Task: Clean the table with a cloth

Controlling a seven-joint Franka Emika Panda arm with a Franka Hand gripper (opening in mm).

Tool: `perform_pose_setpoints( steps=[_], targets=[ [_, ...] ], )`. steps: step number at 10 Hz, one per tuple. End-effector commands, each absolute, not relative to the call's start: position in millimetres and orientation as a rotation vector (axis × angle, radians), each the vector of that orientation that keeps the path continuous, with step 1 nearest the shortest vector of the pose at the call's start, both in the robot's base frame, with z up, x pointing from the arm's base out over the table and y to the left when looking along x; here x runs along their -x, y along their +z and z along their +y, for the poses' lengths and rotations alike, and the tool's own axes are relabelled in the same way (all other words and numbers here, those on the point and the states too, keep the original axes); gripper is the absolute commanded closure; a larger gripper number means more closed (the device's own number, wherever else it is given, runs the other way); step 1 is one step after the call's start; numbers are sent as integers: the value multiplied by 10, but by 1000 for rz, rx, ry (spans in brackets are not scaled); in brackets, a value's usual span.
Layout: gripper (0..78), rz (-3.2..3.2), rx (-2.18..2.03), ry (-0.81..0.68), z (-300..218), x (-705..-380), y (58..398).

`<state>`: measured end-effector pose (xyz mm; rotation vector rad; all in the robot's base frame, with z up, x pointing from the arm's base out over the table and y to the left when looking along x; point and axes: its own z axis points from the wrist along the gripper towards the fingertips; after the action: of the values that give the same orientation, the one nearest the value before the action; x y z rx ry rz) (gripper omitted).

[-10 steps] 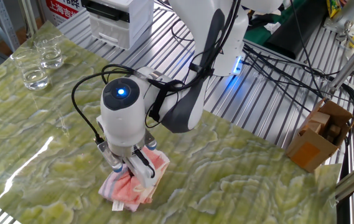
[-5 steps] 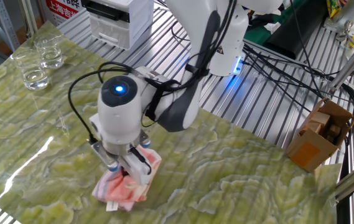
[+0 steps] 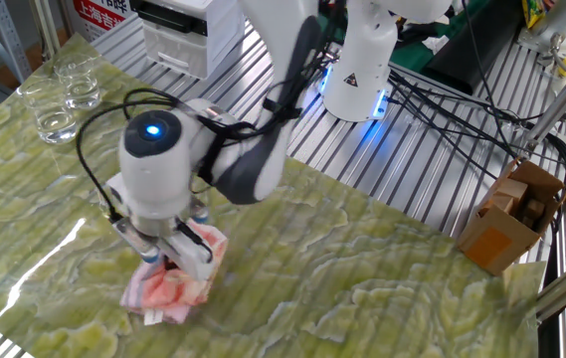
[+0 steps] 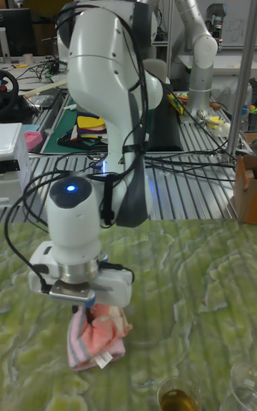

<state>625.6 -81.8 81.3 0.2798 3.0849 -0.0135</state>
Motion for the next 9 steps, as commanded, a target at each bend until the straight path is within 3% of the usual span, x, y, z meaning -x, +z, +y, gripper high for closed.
perform_pose_setpoints(
  steps=[1, 5, 9],
  targets=[
    [763, 3070, -125, -58, -1323, -6307, 738],
    [763, 3083, -111, -71, -1364, -6273, 748],
    [763, 3077, -334, 35, -840, -6089, 730]
  ],
)
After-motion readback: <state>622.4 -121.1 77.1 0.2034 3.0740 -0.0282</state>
